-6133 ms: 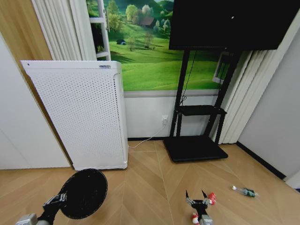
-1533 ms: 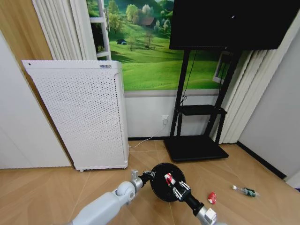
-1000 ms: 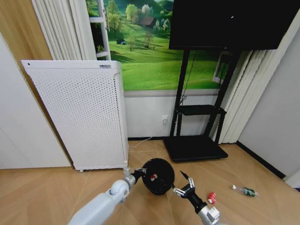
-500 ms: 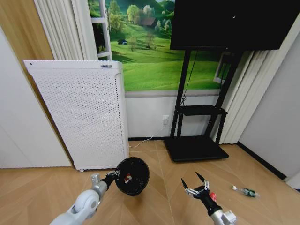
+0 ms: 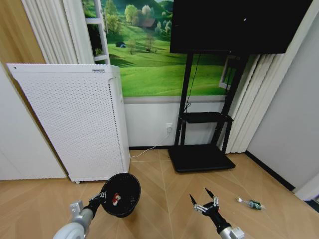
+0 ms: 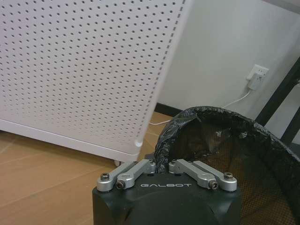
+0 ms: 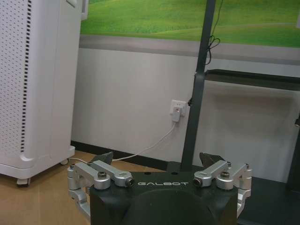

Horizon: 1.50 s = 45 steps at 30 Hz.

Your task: Pick up the trash bin and place the garbage on the floor into it.

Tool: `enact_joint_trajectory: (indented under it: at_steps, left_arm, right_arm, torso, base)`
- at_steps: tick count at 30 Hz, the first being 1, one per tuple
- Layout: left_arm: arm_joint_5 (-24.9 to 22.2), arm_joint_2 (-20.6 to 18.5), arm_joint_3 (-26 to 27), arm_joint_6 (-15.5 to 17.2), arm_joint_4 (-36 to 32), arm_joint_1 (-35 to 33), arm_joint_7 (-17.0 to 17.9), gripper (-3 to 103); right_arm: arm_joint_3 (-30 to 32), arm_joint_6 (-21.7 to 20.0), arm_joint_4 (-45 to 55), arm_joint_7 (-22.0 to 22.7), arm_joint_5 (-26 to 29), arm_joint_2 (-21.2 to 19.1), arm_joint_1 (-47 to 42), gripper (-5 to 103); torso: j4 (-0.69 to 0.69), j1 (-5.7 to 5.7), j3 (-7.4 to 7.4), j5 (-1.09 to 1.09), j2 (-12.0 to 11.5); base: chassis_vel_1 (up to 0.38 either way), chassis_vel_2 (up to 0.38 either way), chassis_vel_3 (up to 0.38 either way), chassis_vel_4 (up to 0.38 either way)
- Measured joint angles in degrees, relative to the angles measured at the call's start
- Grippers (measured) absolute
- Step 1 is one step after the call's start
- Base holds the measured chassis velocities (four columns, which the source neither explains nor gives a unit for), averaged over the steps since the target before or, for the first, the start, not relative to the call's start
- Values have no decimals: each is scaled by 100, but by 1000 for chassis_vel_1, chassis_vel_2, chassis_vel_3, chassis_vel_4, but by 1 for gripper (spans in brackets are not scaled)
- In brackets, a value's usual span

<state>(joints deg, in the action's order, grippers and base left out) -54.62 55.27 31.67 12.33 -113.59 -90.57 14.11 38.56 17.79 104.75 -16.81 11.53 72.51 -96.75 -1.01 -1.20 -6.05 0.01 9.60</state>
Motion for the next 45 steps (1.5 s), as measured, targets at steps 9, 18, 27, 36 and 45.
enact_joint_trajectory:
  at_steps: [9, 18, 27, 36, 45]
  left_arm:
    - [-33, 59, 327, 14, -148, -281, 13, 7]
    - [26, 230, 1336, 20, -267, -968, -190, 7]
    - [60, 408, 1830, -20, -369, -1474, -353, 7]
    - [89, 595, 1931, -65, -435, -1633, -454, 7]
    - [87, 631, 1942, -100, -489, -1667, -546, 7]
  right_arm:
    - [-155, -654, -490, 824, -271, -223, 429, 100]
    - [-1057, -1909, -1365, 1644, 181, -750, 1193, 100]
    - [-1718, -2458, -2582, 2396, 279, -341, 1876, 100]
    - [-2342, -3115, -3153, 3492, 1558, -194, 2685, 99]
    - [-2511, -3071, -4268, 3854, 1574, 21, 3499, 95]
  torso:
    - [-1, 0, 0, 2, -1]
    - [3, 0, 0, -2, -1]
    - [-1, 0, 0, -1, -1]
    - [1, 0, 0, -2, -1]
    - [2, 0, 0, 0, -1]
  base:
    - [-198, -206, 214, 201]
    - [40, 47, -36, -46]
    - [4, 6, -3, -1]
    - [0, 0, 0, 0]
    - [0, 0, 0, 0]
